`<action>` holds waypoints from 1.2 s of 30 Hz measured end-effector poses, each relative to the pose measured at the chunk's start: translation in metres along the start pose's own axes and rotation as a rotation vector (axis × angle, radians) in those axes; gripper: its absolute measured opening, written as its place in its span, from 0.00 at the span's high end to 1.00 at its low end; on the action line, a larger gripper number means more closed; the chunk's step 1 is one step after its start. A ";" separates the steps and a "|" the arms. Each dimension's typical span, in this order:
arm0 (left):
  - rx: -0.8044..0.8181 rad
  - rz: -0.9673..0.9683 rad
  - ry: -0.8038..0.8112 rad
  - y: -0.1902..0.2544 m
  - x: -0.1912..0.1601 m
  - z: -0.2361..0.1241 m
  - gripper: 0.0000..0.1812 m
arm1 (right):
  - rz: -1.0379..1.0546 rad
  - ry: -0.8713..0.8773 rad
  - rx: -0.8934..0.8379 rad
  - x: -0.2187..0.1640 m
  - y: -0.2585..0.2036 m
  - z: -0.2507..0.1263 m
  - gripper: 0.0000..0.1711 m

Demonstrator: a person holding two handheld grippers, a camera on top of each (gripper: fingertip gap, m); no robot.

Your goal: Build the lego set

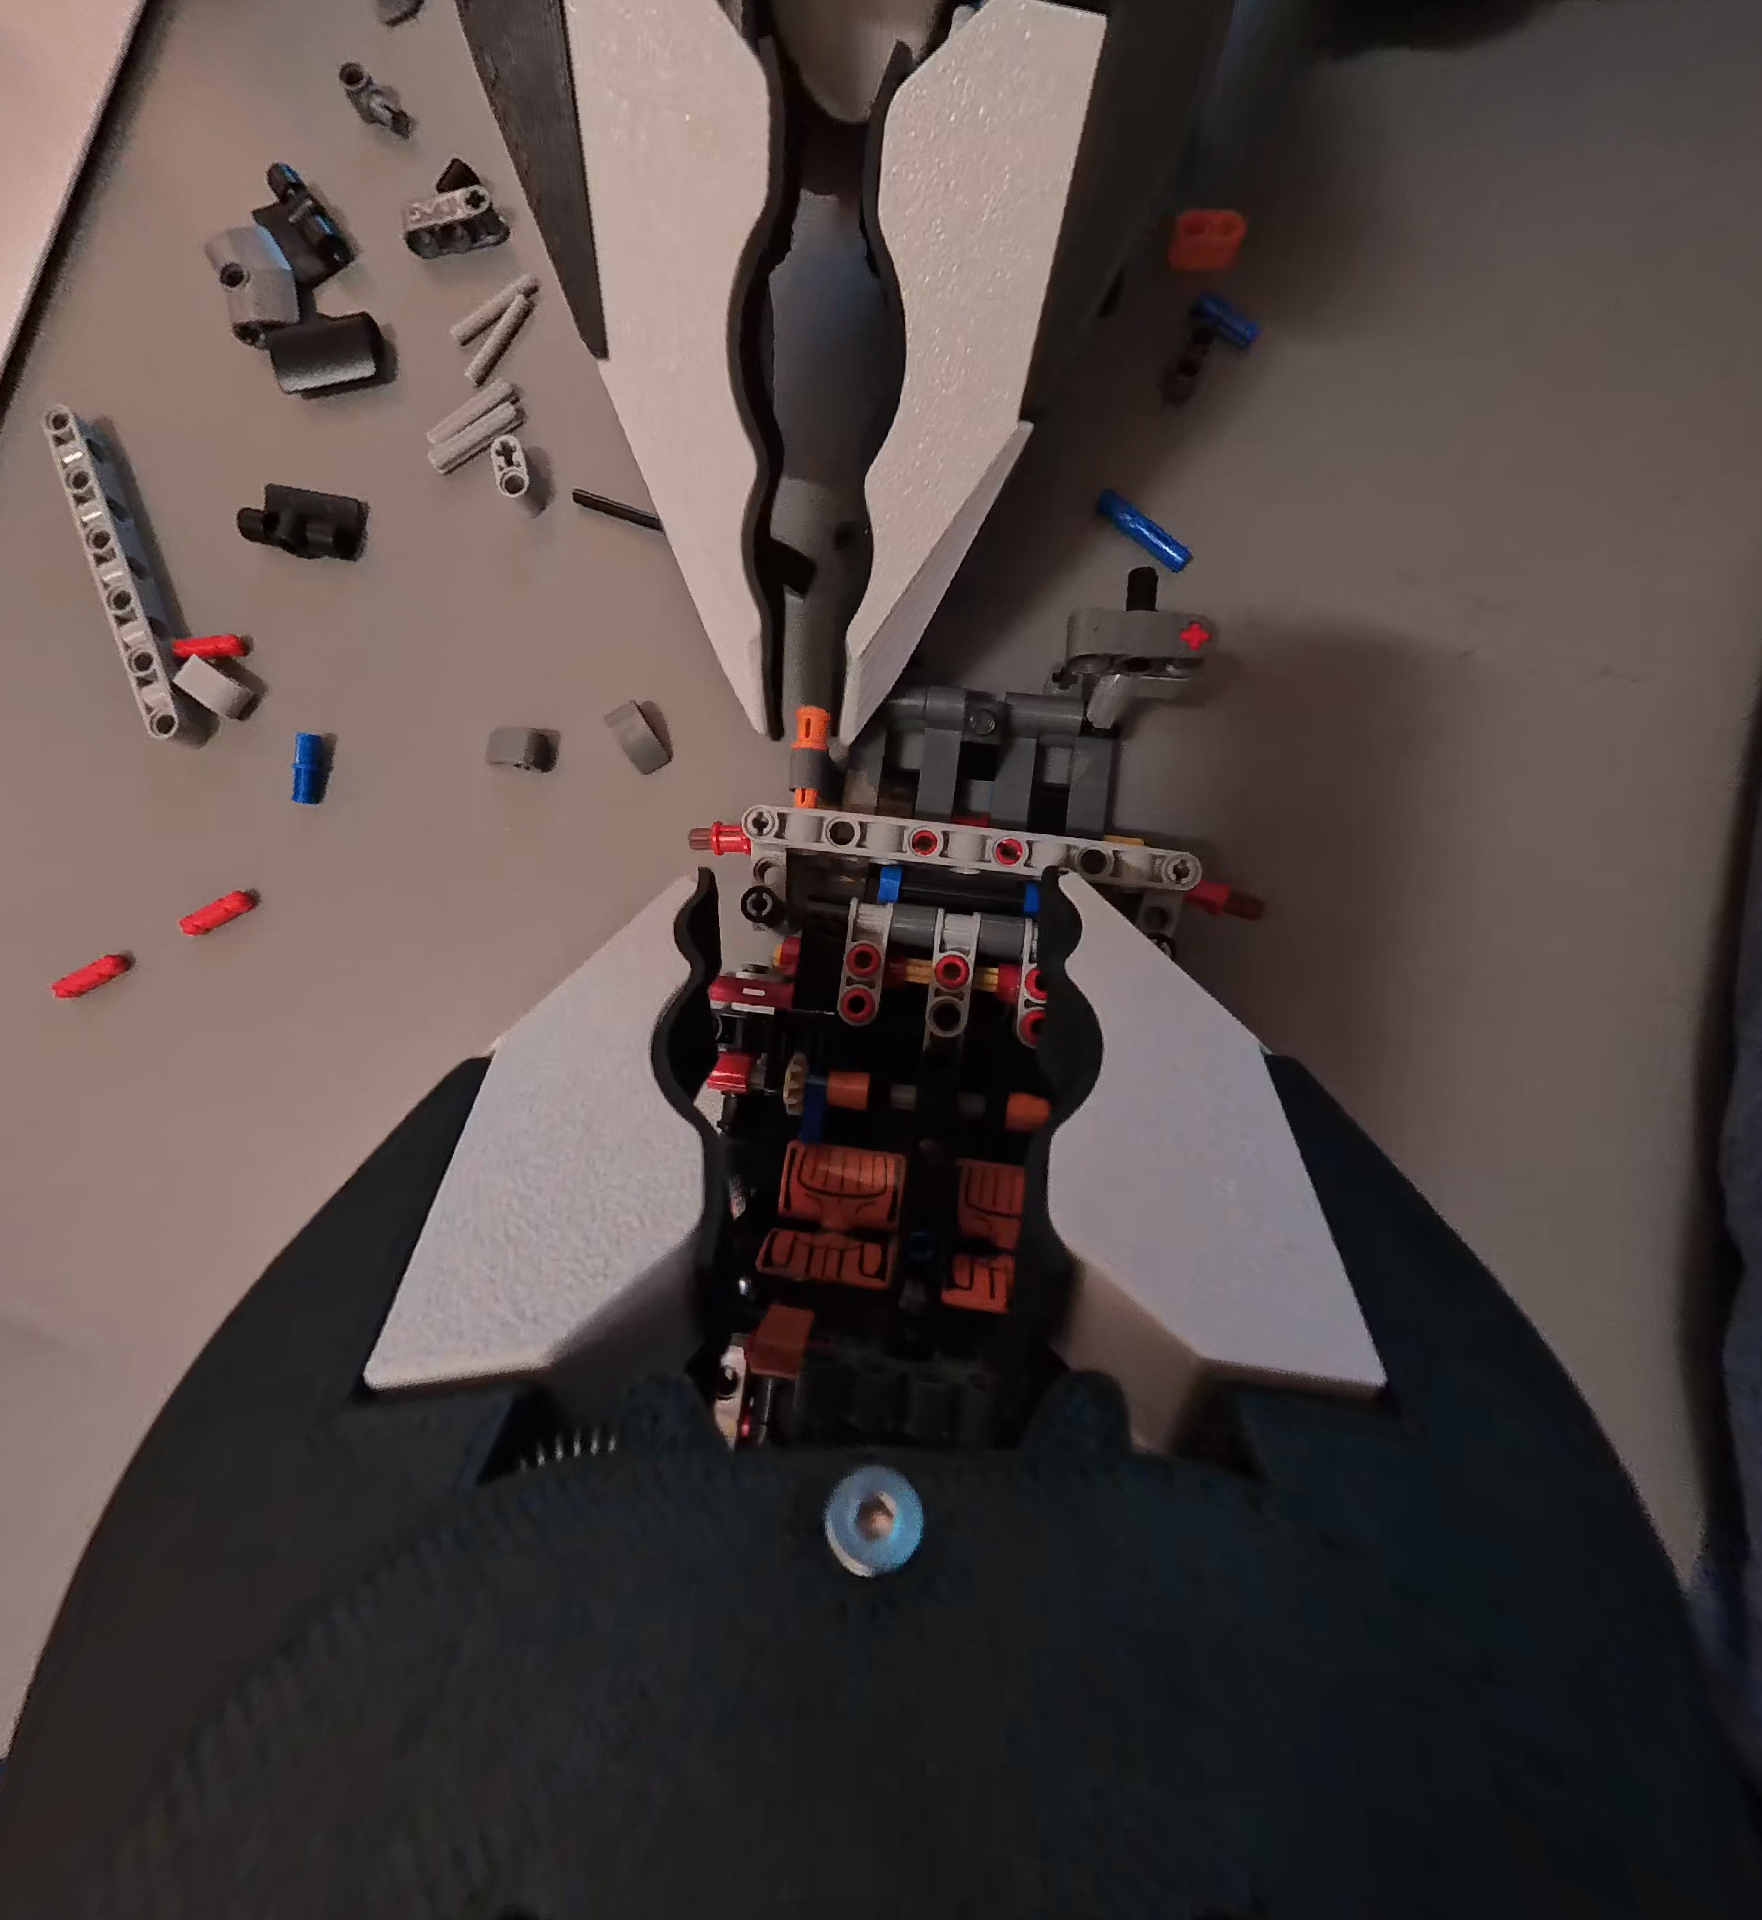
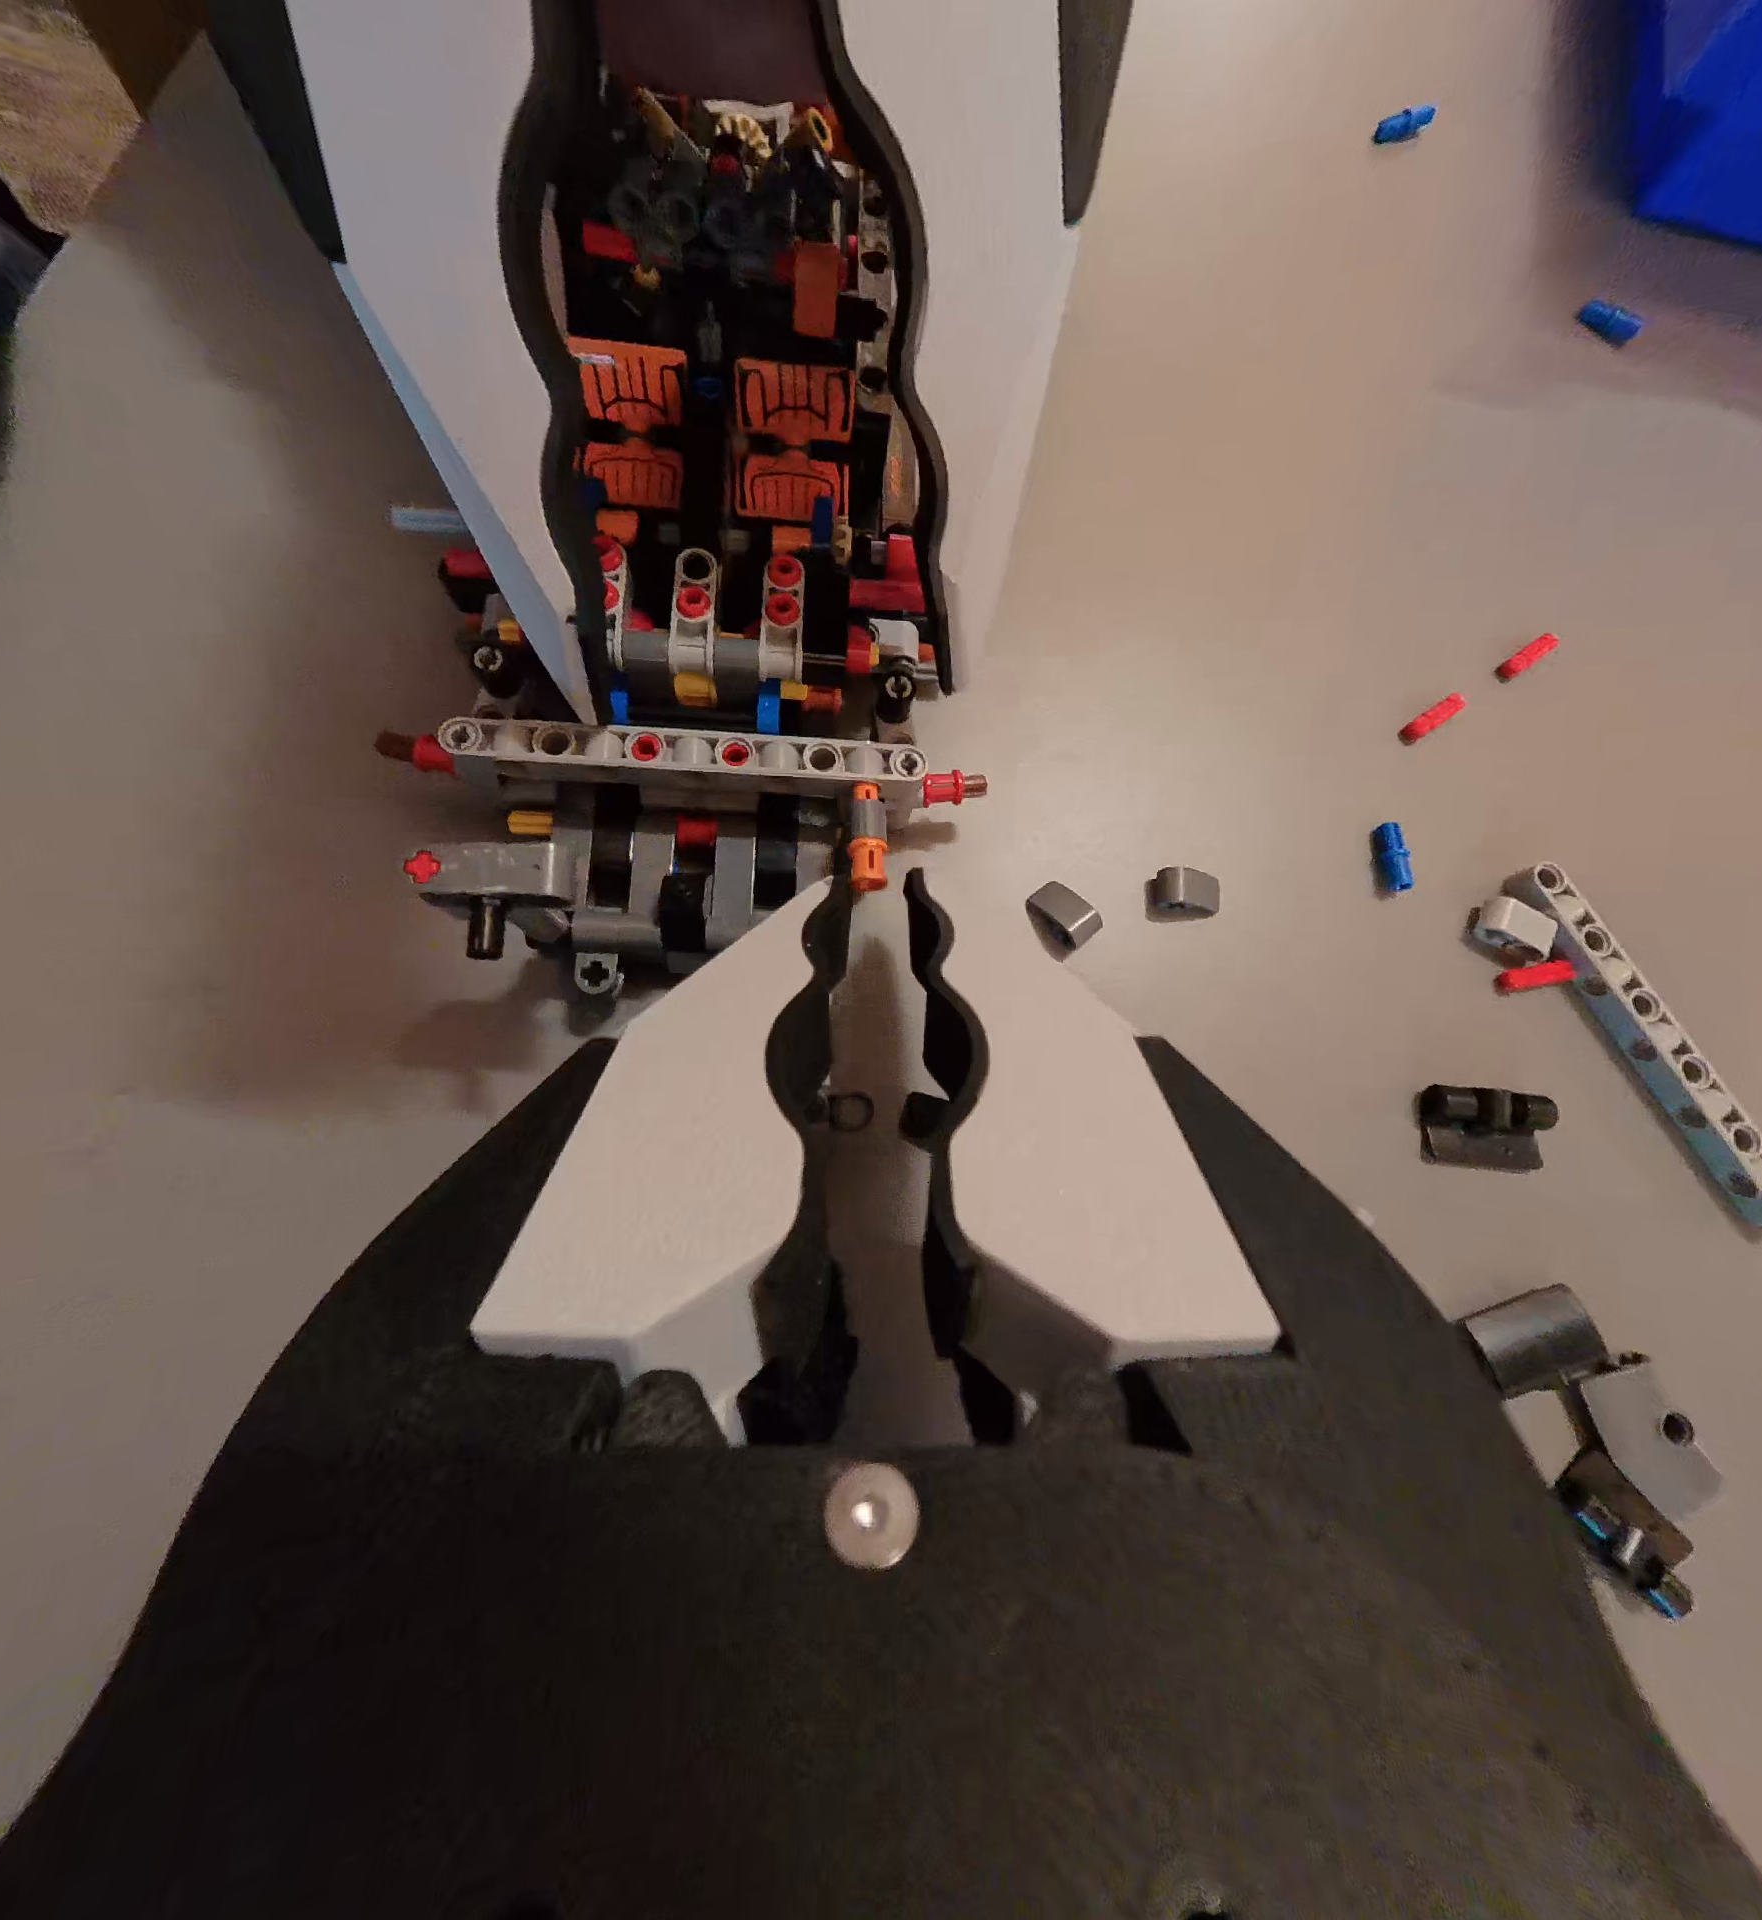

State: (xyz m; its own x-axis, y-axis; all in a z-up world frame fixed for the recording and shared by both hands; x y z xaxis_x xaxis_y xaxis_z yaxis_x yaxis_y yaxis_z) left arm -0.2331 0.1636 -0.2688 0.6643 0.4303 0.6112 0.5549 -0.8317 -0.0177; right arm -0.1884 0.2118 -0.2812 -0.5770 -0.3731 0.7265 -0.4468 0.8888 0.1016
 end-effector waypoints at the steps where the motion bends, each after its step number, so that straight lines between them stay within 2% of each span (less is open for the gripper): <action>1: 0.001 -0.008 -0.003 0.001 0.000 0.000 0.67 | 0.008 0.000 0.000 -0.001 0.001 -0.001 0.95; 10: -0.001 -0.052 -0.033 0.013 -0.007 -0.012 0.63 | 0.025 0.000 0.023 0.007 -0.006 0.006 0.89; 13: 0.013 -0.058 -0.029 0.013 -0.007 -0.012 0.63 | 0.017 -0.014 0.026 0.008 -0.010 0.011 0.90; 15: 0.018 -0.055 -0.032 0.013 -0.007 -0.011 0.62 | 0.010 -0.010 0.032 0.008 -0.012 0.012 0.96; 24: -0.033 -0.064 -0.035 0.013 -0.008 -0.005 0.59 | -0.089 -0.037 -0.038 0.011 -0.012 0.011 0.97; 31: -0.087 -0.090 -0.013 0.017 -0.010 0.002 0.62 | -0.154 -0.045 -0.088 0.013 -0.011 0.013 0.97; 36: -0.073 -0.047 -0.078 0.018 -0.017 0.011 0.60 | -0.200 -0.037 -0.107 0.012 -0.011 0.016 0.97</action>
State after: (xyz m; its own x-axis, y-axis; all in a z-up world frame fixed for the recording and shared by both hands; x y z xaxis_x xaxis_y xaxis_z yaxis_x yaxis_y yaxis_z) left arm -0.2283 0.1450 -0.2880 0.6772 0.4928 0.5463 0.5504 -0.8321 0.0684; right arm -0.2015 0.1933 -0.2840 -0.5101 -0.5523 0.6593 -0.4808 0.8187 0.3139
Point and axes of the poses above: each gripper's, where its closed fingertips meet, z out along the fingers, x out of its top, y = z × x across the jaws, the point moved 3 cm from there along -z, back along the fingers, and after that the axes turned 2 degrees about -x, right-handed, at the moved point
